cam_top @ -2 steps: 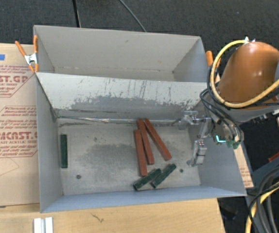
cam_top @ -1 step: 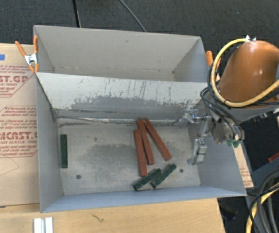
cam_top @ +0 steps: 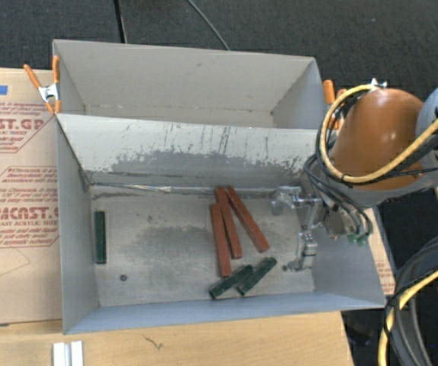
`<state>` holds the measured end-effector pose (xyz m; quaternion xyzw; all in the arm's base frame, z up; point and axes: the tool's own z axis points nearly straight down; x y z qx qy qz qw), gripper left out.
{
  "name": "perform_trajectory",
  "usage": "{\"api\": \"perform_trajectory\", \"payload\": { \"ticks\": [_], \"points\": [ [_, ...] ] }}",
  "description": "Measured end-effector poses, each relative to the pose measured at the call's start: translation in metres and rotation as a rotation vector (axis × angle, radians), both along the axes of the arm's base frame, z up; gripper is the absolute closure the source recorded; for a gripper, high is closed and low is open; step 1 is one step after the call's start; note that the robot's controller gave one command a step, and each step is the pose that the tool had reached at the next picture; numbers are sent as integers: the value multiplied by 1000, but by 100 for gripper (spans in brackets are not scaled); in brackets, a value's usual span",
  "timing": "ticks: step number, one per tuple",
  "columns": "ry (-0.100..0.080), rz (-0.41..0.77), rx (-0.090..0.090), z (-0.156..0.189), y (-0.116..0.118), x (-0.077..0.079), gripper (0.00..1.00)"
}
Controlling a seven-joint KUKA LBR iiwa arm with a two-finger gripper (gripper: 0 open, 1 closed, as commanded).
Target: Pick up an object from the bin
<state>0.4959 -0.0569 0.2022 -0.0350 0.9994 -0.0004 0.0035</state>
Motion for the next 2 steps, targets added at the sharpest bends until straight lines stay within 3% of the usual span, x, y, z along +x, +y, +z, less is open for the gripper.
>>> {"api": "perform_trajectory", "payload": {
  "ticks": [1,2],
  "points": [
    [3,40,1,-50,-52,6,0],
    [5,-19,-3,-94,-34,2,0]
  ]
}}
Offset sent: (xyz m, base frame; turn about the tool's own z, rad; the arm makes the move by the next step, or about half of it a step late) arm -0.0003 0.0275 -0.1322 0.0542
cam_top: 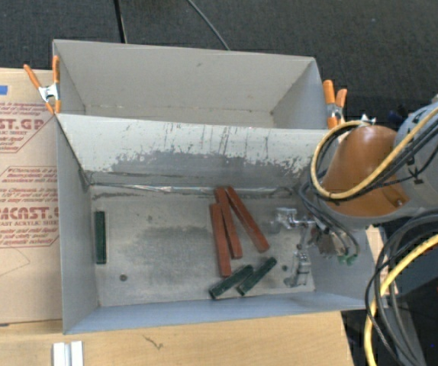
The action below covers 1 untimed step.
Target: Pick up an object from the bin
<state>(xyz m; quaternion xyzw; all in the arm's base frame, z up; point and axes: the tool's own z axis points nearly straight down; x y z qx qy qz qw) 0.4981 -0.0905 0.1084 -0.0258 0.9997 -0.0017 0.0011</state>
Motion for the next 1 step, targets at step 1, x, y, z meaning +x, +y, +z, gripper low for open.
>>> {"api": "perform_trajectory", "payload": {
  "ticks": [1],
  "points": [
    [3,-42,8,-14,30,12,0]
  ]
}}
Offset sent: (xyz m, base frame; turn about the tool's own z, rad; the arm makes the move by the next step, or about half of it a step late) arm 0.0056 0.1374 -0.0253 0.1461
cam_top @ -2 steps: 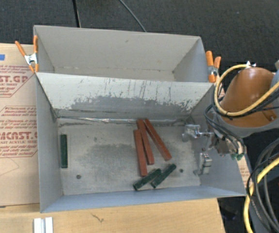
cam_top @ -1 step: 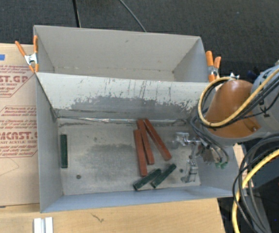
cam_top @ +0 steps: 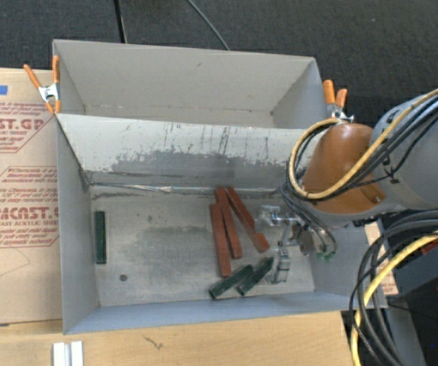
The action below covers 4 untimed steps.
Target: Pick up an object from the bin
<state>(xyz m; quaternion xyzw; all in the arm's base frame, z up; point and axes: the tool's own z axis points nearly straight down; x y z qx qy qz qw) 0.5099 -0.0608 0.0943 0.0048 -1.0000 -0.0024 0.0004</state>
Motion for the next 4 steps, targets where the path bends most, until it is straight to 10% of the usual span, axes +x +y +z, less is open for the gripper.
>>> {"api": "perform_trajectory", "payload": {
  "ticks": [1,2,4],
  "points": [
    [0,-102,-4,-12,109,-6,100],
    [0,-103,-5,-12,109,-6,0],
    [0,-169,-4,-7,75,-15,0]
  ]
}}
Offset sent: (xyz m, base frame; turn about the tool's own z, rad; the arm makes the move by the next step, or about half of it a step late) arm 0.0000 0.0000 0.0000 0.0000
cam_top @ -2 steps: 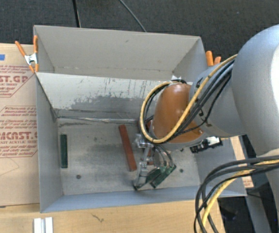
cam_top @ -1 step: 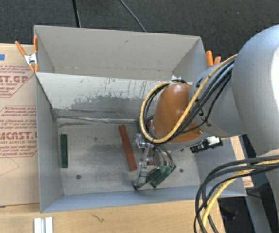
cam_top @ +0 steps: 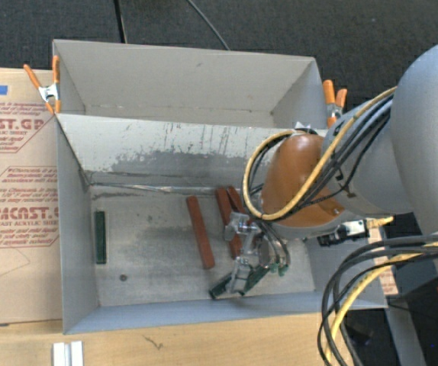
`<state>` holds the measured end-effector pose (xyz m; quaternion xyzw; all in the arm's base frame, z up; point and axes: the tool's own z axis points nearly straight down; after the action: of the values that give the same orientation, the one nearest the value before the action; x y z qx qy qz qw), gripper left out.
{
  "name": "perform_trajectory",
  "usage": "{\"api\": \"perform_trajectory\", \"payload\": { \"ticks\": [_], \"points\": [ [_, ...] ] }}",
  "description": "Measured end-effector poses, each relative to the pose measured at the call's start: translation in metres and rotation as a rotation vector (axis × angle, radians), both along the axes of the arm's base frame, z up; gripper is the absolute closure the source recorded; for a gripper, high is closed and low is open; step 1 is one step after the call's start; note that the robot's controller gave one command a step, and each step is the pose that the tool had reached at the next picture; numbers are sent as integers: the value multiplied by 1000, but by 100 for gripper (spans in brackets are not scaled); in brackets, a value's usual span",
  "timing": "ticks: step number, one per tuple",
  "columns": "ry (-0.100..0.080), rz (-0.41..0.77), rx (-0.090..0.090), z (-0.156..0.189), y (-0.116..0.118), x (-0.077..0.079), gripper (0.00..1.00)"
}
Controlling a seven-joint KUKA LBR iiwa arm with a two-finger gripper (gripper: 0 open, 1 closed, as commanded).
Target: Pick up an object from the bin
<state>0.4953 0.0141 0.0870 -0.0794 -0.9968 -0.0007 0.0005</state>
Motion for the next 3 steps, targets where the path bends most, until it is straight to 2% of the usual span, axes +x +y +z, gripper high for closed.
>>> {"api": "perform_trajectory", "payload": {
  "ticks": [1,2,3],
  "points": [
    [1,-14,-4,4,-21,-12,0],
    [-6,83,0,-11,-35,-13,0],
    [-7,458,-1,-16,-62,-9,100]
  ]
}}
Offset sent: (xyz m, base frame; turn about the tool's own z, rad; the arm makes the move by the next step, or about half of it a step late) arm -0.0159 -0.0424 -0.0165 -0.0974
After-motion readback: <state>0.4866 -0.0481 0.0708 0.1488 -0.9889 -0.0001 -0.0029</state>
